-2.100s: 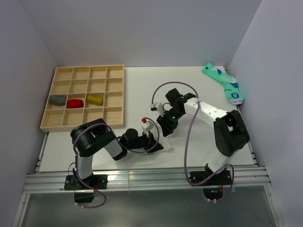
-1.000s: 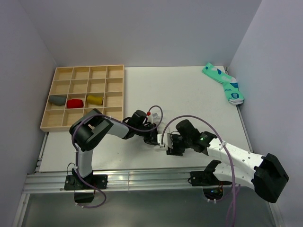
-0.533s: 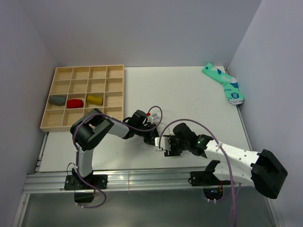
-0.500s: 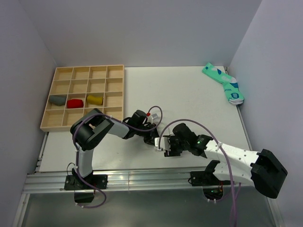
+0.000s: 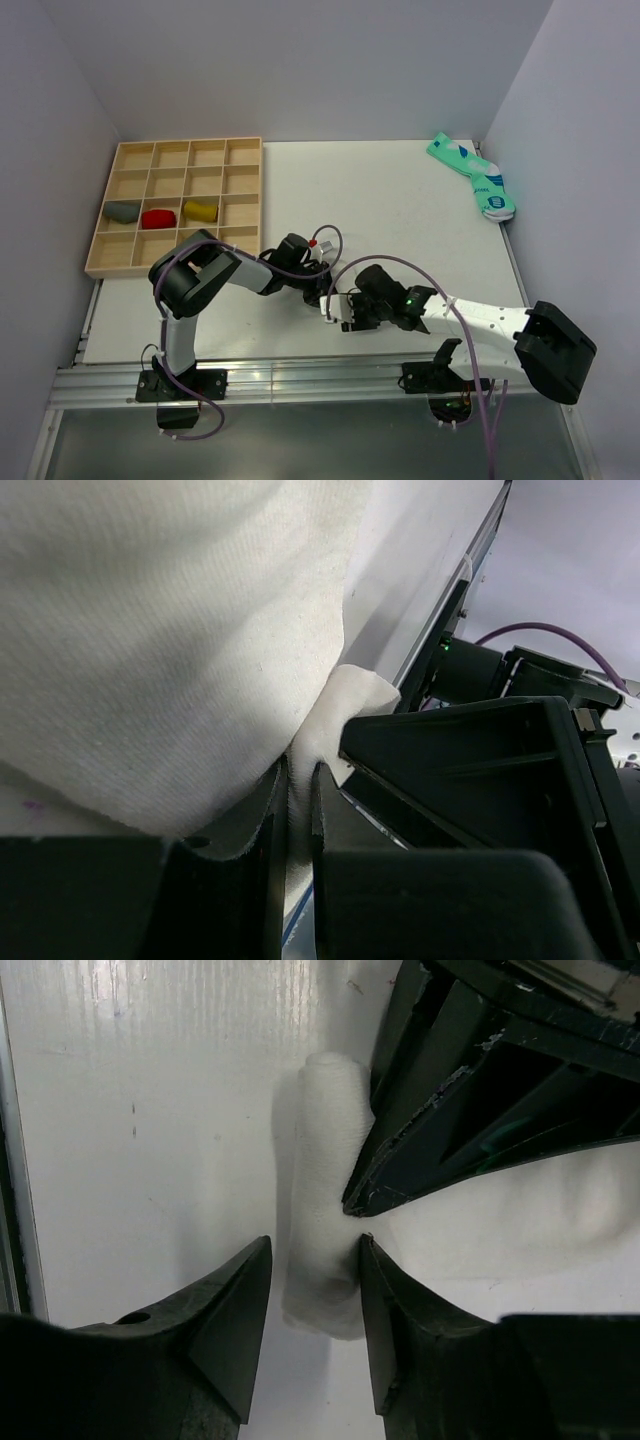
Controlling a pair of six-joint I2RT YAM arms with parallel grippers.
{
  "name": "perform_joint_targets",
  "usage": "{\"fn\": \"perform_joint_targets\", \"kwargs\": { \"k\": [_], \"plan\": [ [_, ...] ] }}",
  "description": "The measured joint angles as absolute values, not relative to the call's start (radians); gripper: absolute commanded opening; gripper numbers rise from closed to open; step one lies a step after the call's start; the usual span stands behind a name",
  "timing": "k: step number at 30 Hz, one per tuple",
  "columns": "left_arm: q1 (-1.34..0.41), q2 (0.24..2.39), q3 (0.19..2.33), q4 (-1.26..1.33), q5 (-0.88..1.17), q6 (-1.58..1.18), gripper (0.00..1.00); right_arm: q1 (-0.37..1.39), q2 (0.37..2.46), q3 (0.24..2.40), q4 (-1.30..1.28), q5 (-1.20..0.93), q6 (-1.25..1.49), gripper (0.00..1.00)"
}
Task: Roll the socks
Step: Roll the sock at the center of the board.
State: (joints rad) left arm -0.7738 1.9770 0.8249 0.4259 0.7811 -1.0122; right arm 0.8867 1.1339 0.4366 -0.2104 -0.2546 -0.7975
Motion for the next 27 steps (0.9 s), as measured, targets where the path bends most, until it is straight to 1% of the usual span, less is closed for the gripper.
{"fn": "perform_joint_targets", "kwargs": {
  "k": [1,2,7,9,11,17,21,23,24,27],
  "plan": [
    [-0.774,1.977,0.825,0.426,0.781,-1.012,0.00,0.888,1.137,0.437,-0.204,-0.252,-0.795,0.45],
    [-0.774,1.977,0.825,0.427,0.782,-1.012,0.01,0.888,1.139,0.437,-0.199,-0.250,-0.791,0.42],
    [-0.773,1.977,0.814,0.448,0.788,-1.014,0.08,0.888,1.158,0.442,-0.176,-0.234,-0.767,0.32],
    [-0.772,1.977,0.800,0.476,0.788,-1.018,0.09,0.888,1.168,0.447,-0.174,-0.233,-0.756,0.23],
    [-0.771,1.977,0.789,0.501,0.788,-1.019,0.11,0.888,1.177,0.457,-0.180,-0.234,-0.748,0.22],
    [-0.770,1.954,0.762,0.519,0.754,-1.012,0.21,0.888,1.243,0.533,-0.262,-0.254,-0.749,0.15],
    [-0.777,1.896,0.705,0.535,0.674,-1.007,0.28,0.888,1.272,0.572,-0.303,-0.286,-0.750,0.14],
    [-0.781,1.873,0.686,0.544,0.633,-1.007,0.30,0.888,1.282,0.585,-0.318,-0.302,-0.750,0.13],
    [-0.781,1.864,0.677,0.554,0.613,-1.007,0.33,0.888,1.288,0.590,-0.324,-0.308,-0.749,0.12],
    [-0.780,1.831,0.645,0.585,0.537,-1.007,0.36,0.886,1.312,0.612,-0.348,-0.337,-0.749,0.11]
  ]
}}
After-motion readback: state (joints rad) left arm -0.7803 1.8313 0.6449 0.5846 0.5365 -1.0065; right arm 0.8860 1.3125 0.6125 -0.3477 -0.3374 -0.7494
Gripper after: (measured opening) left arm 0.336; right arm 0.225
